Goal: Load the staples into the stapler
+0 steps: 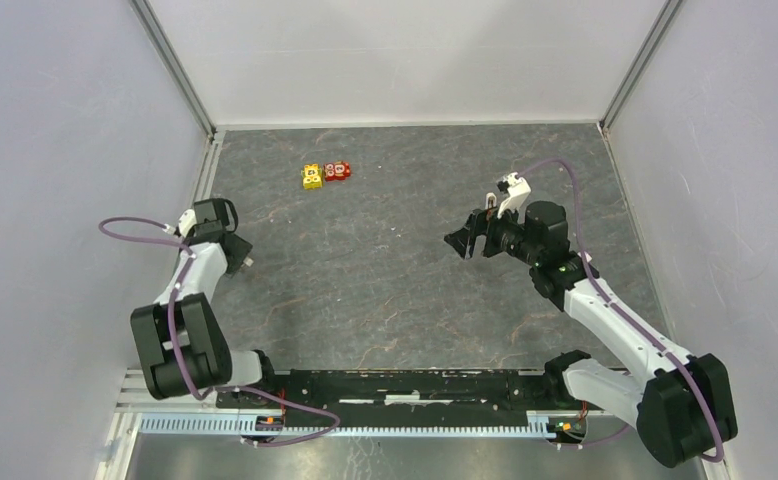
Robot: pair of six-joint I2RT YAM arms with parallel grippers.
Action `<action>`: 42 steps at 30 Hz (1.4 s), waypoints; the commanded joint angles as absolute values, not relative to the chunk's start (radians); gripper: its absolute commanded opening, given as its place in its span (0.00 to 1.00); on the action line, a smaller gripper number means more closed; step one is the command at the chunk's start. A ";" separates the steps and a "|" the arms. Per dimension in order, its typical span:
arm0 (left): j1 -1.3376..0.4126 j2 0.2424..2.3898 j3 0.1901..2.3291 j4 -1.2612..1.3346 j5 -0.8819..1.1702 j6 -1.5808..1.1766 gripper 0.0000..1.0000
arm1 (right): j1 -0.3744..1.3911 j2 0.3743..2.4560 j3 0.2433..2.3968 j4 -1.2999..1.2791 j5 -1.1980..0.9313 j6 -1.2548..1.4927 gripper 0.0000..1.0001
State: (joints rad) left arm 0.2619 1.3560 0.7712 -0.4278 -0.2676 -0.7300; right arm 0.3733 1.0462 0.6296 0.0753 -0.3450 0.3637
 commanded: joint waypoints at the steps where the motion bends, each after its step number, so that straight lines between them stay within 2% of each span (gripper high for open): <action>1: 0.254 1.238 0.742 -0.400 -0.119 -0.694 0.39 | 0.377 1.034 0.588 0.159 -0.414 0.434 0.98; 6: 0.225 1.112 0.696 -0.355 0.039 -0.692 0.39 | 0.378 1.026 0.514 0.282 -0.463 0.536 0.98; 10: 0.156 1.042 0.680 -0.336 0.123 -0.688 0.39 | 0.392 1.051 0.515 0.283 -0.475 0.546 0.97; 15: 0.014 0.961 0.661 -0.316 0.179 -0.740 0.40 | 0.520 1.085 0.546 0.293 -0.418 0.551 0.96; 21: -0.247 0.854 0.616 -0.230 0.155 -0.878 0.40 | 0.692 1.112 0.523 0.480 -0.264 0.655 0.91; 27: -0.421 0.818 0.612 -0.187 0.118 -0.971 0.40 | 0.829 1.148 0.539 0.602 -0.101 0.680 0.85; 35: -0.536 0.815 0.614 -0.147 0.076 -1.025 0.42 | 0.989 1.244 0.630 0.546 0.061 0.644 0.81; 42: -0.599 0.812 0.608 -0.133 0.022 -1.060 0.42 | 1.055 1.304 0.689 0.529 0.195 0.632 0.78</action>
State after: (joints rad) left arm -0.5735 0.8284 0.6094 -0.2008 0.0723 -0.9955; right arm 1.0332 1.2827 0.6319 0.5091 0.0772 0.6518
